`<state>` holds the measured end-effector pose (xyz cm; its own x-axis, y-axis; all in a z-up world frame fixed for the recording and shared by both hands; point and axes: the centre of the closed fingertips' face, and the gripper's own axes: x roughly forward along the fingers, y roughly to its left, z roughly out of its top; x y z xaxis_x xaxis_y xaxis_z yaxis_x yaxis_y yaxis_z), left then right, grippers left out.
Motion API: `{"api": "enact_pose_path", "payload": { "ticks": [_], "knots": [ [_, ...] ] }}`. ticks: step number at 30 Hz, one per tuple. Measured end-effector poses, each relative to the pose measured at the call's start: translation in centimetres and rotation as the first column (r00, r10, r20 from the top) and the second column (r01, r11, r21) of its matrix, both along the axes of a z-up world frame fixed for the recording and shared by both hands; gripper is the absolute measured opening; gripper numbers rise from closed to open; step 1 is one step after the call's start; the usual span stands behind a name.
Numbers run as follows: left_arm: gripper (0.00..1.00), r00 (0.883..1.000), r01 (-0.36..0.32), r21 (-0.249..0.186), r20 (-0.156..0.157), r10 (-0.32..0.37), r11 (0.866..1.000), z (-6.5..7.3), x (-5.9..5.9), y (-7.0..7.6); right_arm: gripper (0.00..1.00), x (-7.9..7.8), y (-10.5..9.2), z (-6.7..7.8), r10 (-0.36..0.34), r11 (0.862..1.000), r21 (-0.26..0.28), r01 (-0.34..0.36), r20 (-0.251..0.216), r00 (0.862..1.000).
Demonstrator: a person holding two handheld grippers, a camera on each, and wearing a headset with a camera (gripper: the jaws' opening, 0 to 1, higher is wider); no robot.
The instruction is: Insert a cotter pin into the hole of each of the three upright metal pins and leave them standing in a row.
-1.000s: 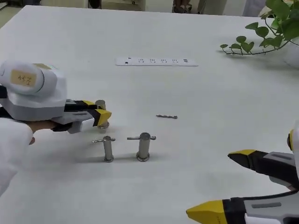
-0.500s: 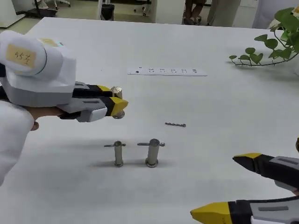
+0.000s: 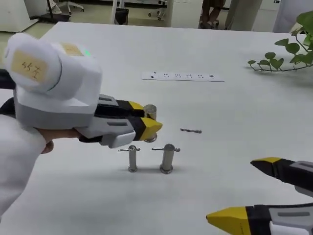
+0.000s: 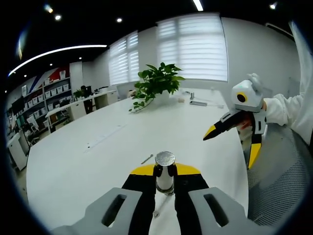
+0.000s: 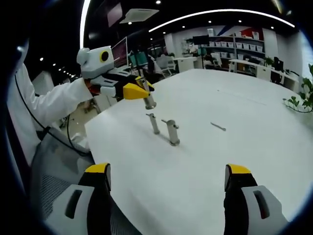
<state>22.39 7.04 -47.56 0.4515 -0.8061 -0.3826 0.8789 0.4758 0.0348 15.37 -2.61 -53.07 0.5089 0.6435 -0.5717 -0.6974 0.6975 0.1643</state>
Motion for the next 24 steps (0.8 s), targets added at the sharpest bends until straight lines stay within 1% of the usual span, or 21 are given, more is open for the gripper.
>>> {"api": "enact_pose_path", "payload": {
  "ticks": [2, 4, 7, 9, 10, 12, 13, 14, 17, 20, 22, 24],
  "knots": [
    [0.09, 1.0, 0.016, -0.002, -0.004, -0.016, 1.0, -0.5, -0.4, -0.3, 0.95, 0.0, 0.1, 0.1, 0.001, 1.0, 0.001, -0.001, 0.003, 1.0],
    [0.09, 0.999, 0.031, 0.008, -0.029, -0.031, 0.999, -1.5, -0.9, -0.6, 0.95, 0.0, 0.2, 0.2, 0.004, 1.0, 0.0, -0.004, 0.005, 1.0],
    [0.09, 0.998, 0.047, 0.025, -0.034, -0.046, 0.999, -2.5, -1.6, -0.8, 0.95, 0.0, 0.2, 0.3, 0.005, 1.0, -0.003, -0.005, 0.011, 1.0],
    [0.09, 0.997, 0.056, 0.017, -0.049, -0.055, 0.998, -2.9, -2.0, -1.0, 0.95, 0.0, 0.2, 0.4, 0.004, 1.0, 0.0, -0.004, 0.01, 1.0],
    [0.09, 0.996, 0.06, 0.016, -0.063, -0.059, 0.998, -3.3, -2.3, -1.1, 0.95, 0.1, 0.2, 0.4, 0.003, 1.0, 0.0, -0.003, 0.011, 1.0],
    [0.09, 0.996, 0.074, 0.03, -0.06, -0.072, 0.997, -3.9, -2.7, -1.3, 0.95, 0.0, 0.2, 0.3, 0.002, 1.0, -0.003, -0.002, 0.011, 1.0],
    [0.09, 0.995, 0.084, 0.044, -0.059, -0.081, 0.996, -4.3, -2.9, -1.4, 0.95, 0.0, 0.2, 0.3, 0.001, 1.0, -0.004, -0.001, 0.01, 1.0],
    [0.09, 0.995, 0.087, 0.049, -0.062, -0.084, 0.995, -4.6, -3.0, -1.5, 0.95, -0.1, 0.2, 0.3, 0.001, 1.0, -0.005, -0.001, 0.01, 1.0],
    [0.09, 0.992, 0.093, 0.052, -0.093, -0.087, 0.994, -5.7, -3.4, -1.7, 0.95, -0.1, 0.2, 0.3, 0.001, 1.0, -0.007, -0.001, 0.009, 1.0],
    [0.09, 0.993, 0.094, 0.071, -0.084, -0.088, 0.993, -6.4, -3.4, -1.9, 0.95, -0.1, 0.1, 0.2, -0.002, 1.0, -0.01, 0.002, 0.007, 1.0],
    [0.09, 0.994, 0.079, 0.081, -0.087, -0.072, 0.994, -6.9, -3.2, -2.0, 0.95, -0.1, 0.1, 0.3, -0.004, 1.0, -0.011, 0.005, 0.008, 1.0],
    [0.09, 0.994, 0.077, 0.087, -0.085, -0.07, 0.993, -7.3, -3.3, -2.2, 0.95, 0.0, 0.0, 0.2, -0.007, 1.0, -0.013, 0.007, 0.007, 1.0]
  ]
}}
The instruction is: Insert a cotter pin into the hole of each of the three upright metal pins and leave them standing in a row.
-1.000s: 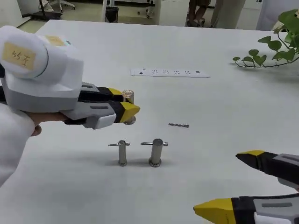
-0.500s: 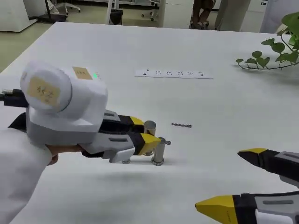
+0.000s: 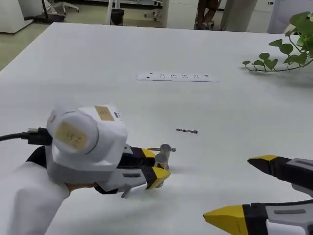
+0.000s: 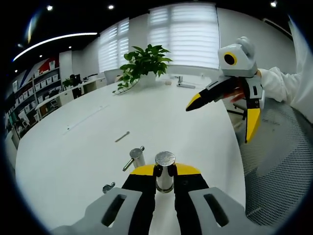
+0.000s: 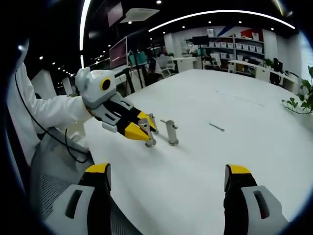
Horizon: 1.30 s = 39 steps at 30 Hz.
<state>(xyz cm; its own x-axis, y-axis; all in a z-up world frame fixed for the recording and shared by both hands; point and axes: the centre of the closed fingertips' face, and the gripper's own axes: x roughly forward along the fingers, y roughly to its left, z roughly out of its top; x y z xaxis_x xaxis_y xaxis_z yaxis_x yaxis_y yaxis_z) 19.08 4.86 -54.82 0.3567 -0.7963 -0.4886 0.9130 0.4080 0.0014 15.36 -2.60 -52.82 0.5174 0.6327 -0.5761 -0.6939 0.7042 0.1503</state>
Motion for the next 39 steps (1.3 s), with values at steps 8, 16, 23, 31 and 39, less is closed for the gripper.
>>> {"api": "enact_pose_path", "payload": {
  "ticks": [8, 16, 23, 31, 39],
  "knots": [
    [0.09, 1.0, 0.018, 0.015, -0.013, -0.018, 1.0, -1.5, -0.5, -1.0, 0.95, 0.0, -0.2, 0.0, -0.011, 1.0, 0.011, 0.011, -0.001, 1.0],
    [0.09, 0.999, 0.044, 0.038, -0.026, -0.043, 0.998, -2.7, -1.1, -1.5, 0.95, -0.1, -0.2, -0.3, -0.007, 1.0, 0.008, 0.007, -0.011, 1.0],
    [0.09, 0.999, 0.039, 0.024, -0.039, -0.038, 0.999, -2.9, -1.0, -1.3, 0.95, 0.0, -0.3, -0.2, -0.005, 1.0, 0.006, 0.005, -0.009, 1.0],
    [0.1, 0.999, 0.035, -0.002, -0.033, -0.035, 0.999, -3.0, -1.1, -1.1, 0.95, 0.0, -0.3, -0.4, -0.006, 1.0, 0.002, 0.006, -0.014, 1.0],
    [0.1, 0.999, 0.027, -0.016, -0.032, -0.028, 1.0, -2.9, -1.1, -1.2, 0.95, 0.0, -0.3, -0.3, -0.007, 1.0, 0.002, 0.007, -0.009, 1.0]
  ]
}}
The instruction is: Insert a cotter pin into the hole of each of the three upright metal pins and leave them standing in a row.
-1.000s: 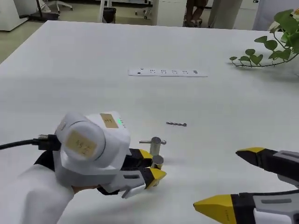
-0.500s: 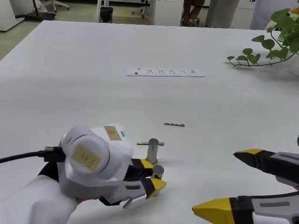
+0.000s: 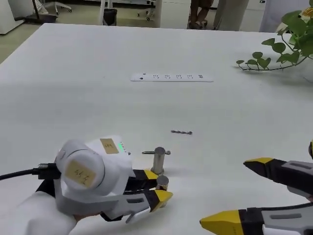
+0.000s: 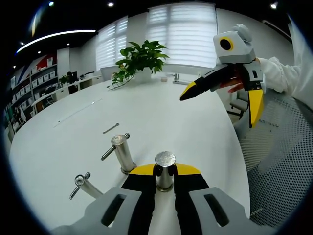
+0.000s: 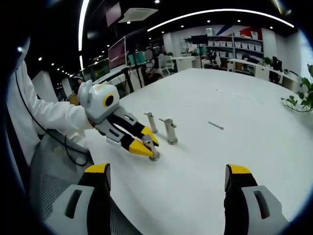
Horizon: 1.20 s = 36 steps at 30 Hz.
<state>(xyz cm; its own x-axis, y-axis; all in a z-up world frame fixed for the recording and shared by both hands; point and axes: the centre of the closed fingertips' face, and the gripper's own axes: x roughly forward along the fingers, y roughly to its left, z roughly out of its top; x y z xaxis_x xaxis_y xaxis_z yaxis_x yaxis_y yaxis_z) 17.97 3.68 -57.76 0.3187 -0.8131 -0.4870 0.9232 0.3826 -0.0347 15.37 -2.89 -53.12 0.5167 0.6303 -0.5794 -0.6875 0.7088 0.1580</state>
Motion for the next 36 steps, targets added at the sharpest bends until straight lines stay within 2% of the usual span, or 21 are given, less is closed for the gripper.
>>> {"api": "enact_pose_path", "payload": {
  "ticks": [3, 7, 10, 15, 17, 20, 26, 30, 33, 36],
  "knots": [
    [0.1, 1.0, -0.005, 0.009, -0.007, 0.005, 1.0, 0.0, 0.0, 0.0, 0.95, 0.0, -0.2, 0.0, -0.004, 1.0, -0.002, 0.004, 0.002, 1.0],
    [0.1, 1.0, 0.014, 0.025, 0.014, -0.015, 1.0, 0.1, 0.0, -0.1, 0.96, 0.1, -0.3, 0.3, -0.003, 1.0, -0.008, 0.003, 0.014, 1.0],
    [0.11, 0.999, 0.028, 0.03, 0.016, -0.028, 0.999, 0.4, -0.1, -0.1, 0.96, 0.1, -0.4, 0.4, -0.01, 1.0, -0.003, 0.01, 0.017, 1.0],
    [0.23, 0.998, 0.06, 0.008, 0.003, -0.061, 0.998, 1.3, -0.6, 0.3, 0.96, 0.1, -0.6, 0.3, -0.013, 1.0, -0.007, 0.013, 0.014, 1.0],
    [0.28, 0.998, 0.06, -0.003, 0.013, -0.06, 0.998, 1.6, -0.7, 0.7, 0.95, 0.1, -0.5, 0.4, -0.012, 1.0, -0.008, 0.012, 0.015, 1.0],
    [0.39, 0.998, 0.061, -0.041, -0.008, -0.062, 0.997, 2.2, -1.3, 1.1, 0.95, 0.1, -0.4, 0.4, -0.009, 1.0, -0.007, 0.009, 0.016, 1.0],
    [0.56, 0.998, 0.059, -0.058, -0.027, -0.061, 0.997, 2.2, -2.7, 2.7, 0.95, 0.0, -0.3, 0.4, -0.005, 1.0, -0.009, 0.005, 0.013, 1.0],
    [0.68, 0.997, 0.048, -0.074, -0.052, -0.052, 0.996, 2.2, -3.7, 3.9, 0.95, 0.1, -0.3, 0.4, -0.004, 1.0, -0.011, 0.004, 0.013, 1.0],
    [0.77, 0.997, 0.033, -0.066, -0.061, -0.037, 0.997, 2.1, -4.2, 4.7, 0.95, 0.1, -0.3, 0.4, -0.004, 1.0, -0.012, 0.004, 0.013, 1.0],
    [0.8, 0.997, 0.004, -0.033, -0.078, -0.007, 0.999, 1.6, -4.2, 5.7, 0.95, 0.1, -0.3, 0.3, -0.005, 1.0, -0.013, 0.005, 0.01, 1.0]
  ]
}}
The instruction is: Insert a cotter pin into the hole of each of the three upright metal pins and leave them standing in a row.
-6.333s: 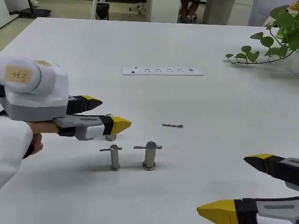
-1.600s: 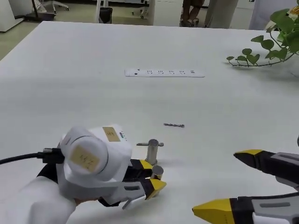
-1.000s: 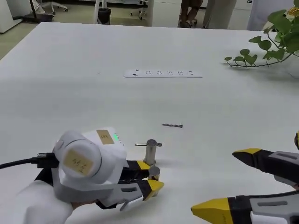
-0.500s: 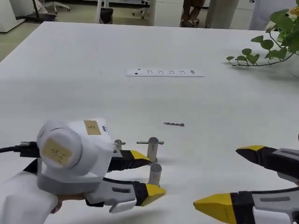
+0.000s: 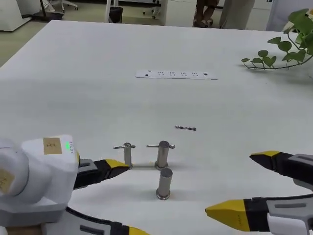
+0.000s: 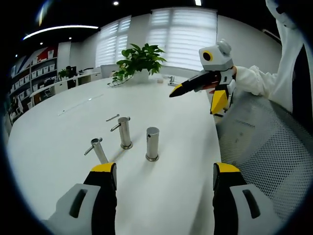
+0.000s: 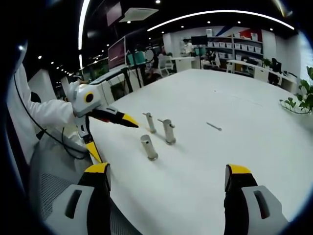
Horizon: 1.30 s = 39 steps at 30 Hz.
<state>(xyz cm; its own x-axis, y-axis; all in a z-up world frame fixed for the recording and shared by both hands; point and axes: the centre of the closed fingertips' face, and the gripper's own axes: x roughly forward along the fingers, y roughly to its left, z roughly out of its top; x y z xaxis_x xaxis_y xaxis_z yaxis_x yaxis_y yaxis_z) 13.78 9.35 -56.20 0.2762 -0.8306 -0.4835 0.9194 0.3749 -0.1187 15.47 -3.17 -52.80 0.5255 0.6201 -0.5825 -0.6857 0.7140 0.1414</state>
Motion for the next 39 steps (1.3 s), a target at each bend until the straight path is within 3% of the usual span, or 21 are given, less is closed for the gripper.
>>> {"api": "enact_pose_path", "payload": {
  "ticks": [1, 5, 10, 13, 20, 25, 33, 39],
  "knots": [
    [0.8, 1.0, -0.011, 0.013, 0.019, 0.011, 1.0, -0.1, 0.2, 0.4, 0.95, -0.1, 0.0, -0.1, 0.001, 1.0, -0.002, -0.001, -0.002, 1.0],
    [0.83, 0.998, -0.06, 0.031, 0.016, 0.059, 0.998, -0.3, 0.5, 1.5, 0.95, 0.0, -0.1, -0.1, -0.003, 1.0, -0.004, 0.003, -0.005, 1.0],
    [0.99, 0.995, -0.101, 0.014, 0.009, 0.101, 0.995, -0.1, 0.6, 2.3, 0.95, 0.1, -0.2, -0.1, -0.005, 1.0, -0.007, 0.005, -0.004, 1.0],
    [0.99, 0.991, -0.133, -0.014, -0.014, 0.133, 0.991, 0.1, 0.7, 2.6, 0.95, 0.0, -0.2, -0.2, -0.003, 1.0, -0.011, 0.003, -0.006, 1.0],
    [0.99, 0.984, -0.178, -0.01, -0.014, 0.178, 0.984, 0.2, 1.2, 3.5, 0.95, 0.4, -0.4, -0.2, 0.001, 1.0, -0.021, -0.001, -0.007, 1.0],
    [0.99, 0.975, -0.221, 0.001, -0.029, 0.221, 0.975, -0.5, 1.8, 4.0, 0.94, 1.3, -0.7, -0.3, -0.003, 0.999, -0.05, 0.003, 0.003, 1.0],
    [0.99, 0.967, -0.249, 0.008, -0.063, 0.249, 0.969, -1.3, 1.7, 4.5, 0.92, 3.3, -1.3, 0.2, 0.012, 0.996, -0.091, -0.011, 0.008, 1.0],
    [0.96, 0.964, -0.254, 0.015, -0.073, 0.254, 0.967, -1.7, 1.6, 4.7, 0.87, 5.3, -1.8, 0.0, 0.065, 0.983, -0.173, -0.063, 0.006, 0.998]
  ]
}}
